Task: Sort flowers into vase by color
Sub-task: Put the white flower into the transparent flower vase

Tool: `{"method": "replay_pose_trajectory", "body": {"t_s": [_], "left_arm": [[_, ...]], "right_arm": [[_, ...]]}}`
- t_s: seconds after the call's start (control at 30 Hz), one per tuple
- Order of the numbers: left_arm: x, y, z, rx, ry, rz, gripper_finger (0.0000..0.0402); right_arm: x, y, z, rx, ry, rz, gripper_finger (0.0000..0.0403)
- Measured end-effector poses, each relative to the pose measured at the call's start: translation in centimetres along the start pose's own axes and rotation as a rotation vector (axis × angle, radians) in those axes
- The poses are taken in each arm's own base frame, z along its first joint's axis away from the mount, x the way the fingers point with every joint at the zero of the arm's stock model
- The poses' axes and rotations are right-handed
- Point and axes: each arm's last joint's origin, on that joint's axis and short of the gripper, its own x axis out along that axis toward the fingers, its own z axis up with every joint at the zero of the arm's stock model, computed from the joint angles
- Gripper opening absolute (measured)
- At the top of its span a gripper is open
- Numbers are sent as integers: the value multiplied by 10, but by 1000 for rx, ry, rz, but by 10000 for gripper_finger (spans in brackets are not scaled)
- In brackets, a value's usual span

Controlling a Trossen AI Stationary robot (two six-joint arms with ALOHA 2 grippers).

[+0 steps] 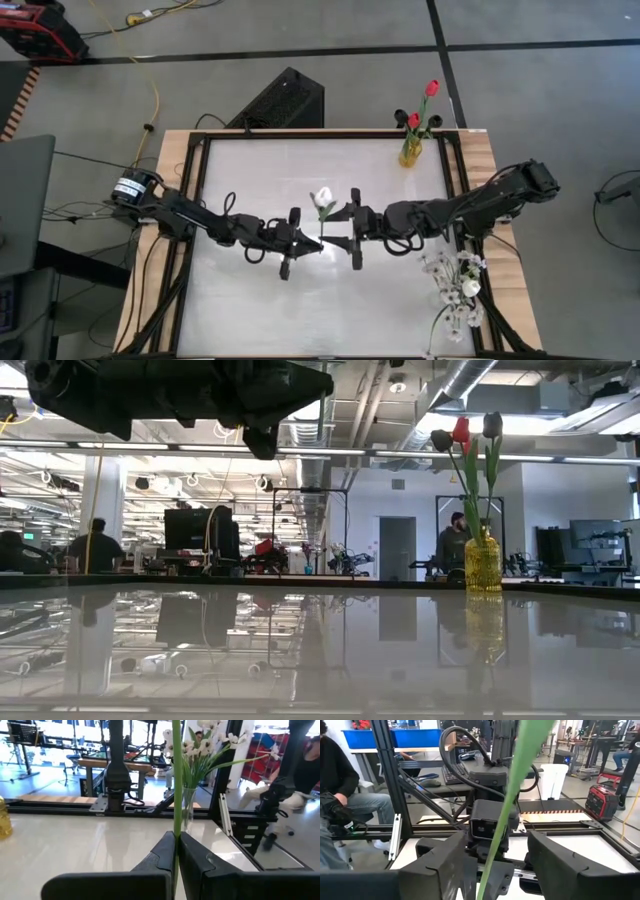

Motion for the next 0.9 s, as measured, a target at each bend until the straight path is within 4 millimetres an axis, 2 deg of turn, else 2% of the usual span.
{"method": "replay_pose_trajectory", "body": {"t_s": [0.2,0.5,0.6,0.73,0.9], "left_arm": [[0,2,-2,0,20,55,0],[0,2,-7,1,62,66,9],[0,2,-7,0,73,36,36],[0,1,-8,-7,77,31,82],[0,2,-9,-13,93,34,118]], "right_arm": [[0,0,-2,0,15,-1,167],[0,-2,-6,46,57,-11,22],[0,-2,-8,58,83,-13,22],[-10,2,0,80,65,4,31],[-39,15,18,81,50,30,21]]}}
